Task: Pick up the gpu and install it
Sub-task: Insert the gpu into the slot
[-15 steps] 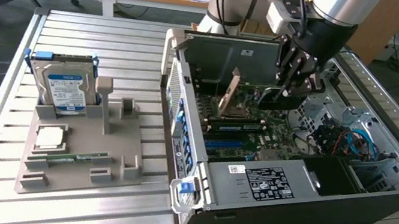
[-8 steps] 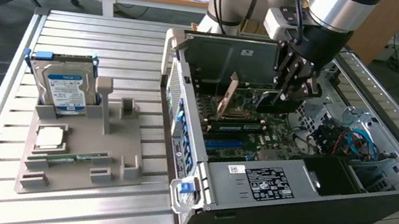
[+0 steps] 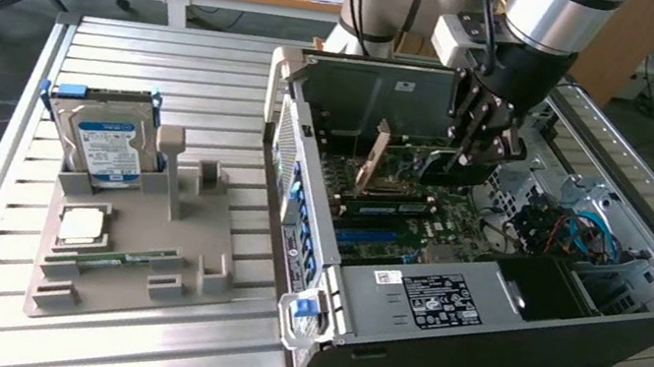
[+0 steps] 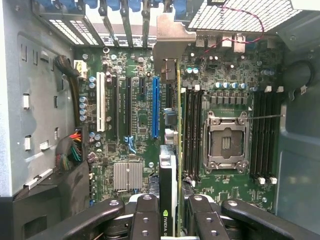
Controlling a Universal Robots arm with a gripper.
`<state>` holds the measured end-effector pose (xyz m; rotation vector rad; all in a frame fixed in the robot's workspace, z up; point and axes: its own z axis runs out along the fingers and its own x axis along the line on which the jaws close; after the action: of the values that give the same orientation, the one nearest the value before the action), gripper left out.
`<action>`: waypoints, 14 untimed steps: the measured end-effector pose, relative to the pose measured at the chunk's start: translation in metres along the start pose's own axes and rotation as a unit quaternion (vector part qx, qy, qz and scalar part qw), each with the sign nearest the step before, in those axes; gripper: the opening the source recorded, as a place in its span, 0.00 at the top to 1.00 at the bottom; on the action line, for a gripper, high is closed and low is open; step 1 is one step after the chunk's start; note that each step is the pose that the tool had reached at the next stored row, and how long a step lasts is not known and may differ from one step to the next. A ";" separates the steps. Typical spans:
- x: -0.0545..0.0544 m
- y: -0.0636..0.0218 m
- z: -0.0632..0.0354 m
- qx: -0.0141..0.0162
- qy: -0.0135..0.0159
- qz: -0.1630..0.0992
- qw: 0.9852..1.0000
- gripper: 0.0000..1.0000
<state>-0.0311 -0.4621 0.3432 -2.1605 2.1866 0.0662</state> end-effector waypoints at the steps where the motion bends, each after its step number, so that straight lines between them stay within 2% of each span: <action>1: 0.000 0.0000 0.0012 0.000 0.000 0.000 1.000 0.73; 8: 0.001 0.0002 0.0119 0.000 0.000 0.000 1.000 0.73; 14: 0.001 0.0002 0.0125 0.000 0.000 0.000 1.000 0.73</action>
<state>-0.0310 -0.4621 0.3306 -2.1605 2.1864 0.0652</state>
